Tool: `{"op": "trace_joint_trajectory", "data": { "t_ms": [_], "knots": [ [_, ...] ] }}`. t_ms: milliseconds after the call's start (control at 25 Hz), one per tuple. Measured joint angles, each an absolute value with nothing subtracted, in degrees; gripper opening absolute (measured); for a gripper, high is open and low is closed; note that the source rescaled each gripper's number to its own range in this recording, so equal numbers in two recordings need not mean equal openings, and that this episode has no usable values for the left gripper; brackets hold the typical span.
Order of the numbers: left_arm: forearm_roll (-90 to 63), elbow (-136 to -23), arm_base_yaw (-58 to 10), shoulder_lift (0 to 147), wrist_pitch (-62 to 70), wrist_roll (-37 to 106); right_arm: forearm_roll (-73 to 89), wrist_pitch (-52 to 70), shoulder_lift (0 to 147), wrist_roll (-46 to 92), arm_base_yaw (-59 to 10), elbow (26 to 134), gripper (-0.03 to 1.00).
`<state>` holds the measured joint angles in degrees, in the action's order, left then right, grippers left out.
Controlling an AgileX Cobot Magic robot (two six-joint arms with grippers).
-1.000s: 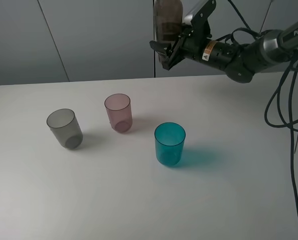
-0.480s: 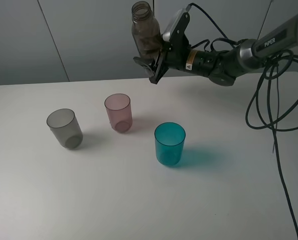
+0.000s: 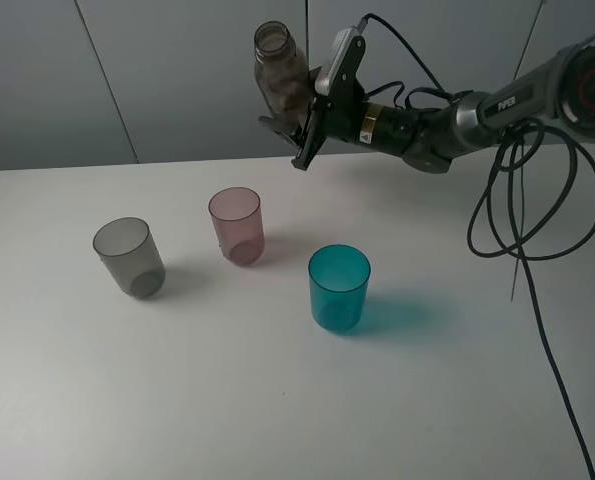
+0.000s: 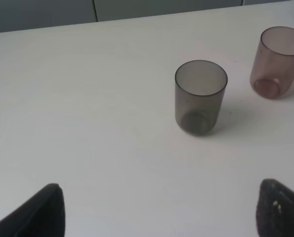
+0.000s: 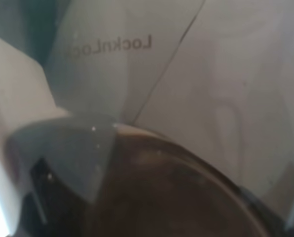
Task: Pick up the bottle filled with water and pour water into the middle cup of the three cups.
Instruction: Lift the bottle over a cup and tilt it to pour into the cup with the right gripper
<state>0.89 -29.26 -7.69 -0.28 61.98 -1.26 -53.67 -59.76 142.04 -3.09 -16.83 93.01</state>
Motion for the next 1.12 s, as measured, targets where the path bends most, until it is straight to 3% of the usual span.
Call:
{"op": "trace_joint_trajectory", "data": {
  "t_ms": [640,1120],
  "knots": [
    [0.9,-29.3,-7.7,-0.3,62.0,-1.3,-55.0,-60.7,146.2,10.2,-17.6,96.7,0.00],
    [0.9,-29.3,-7.7,-0.3,62.0,-1.3,-55.1,-59.0,151.1,12.7,-18.0,105.5,0.00]
  ]
}}
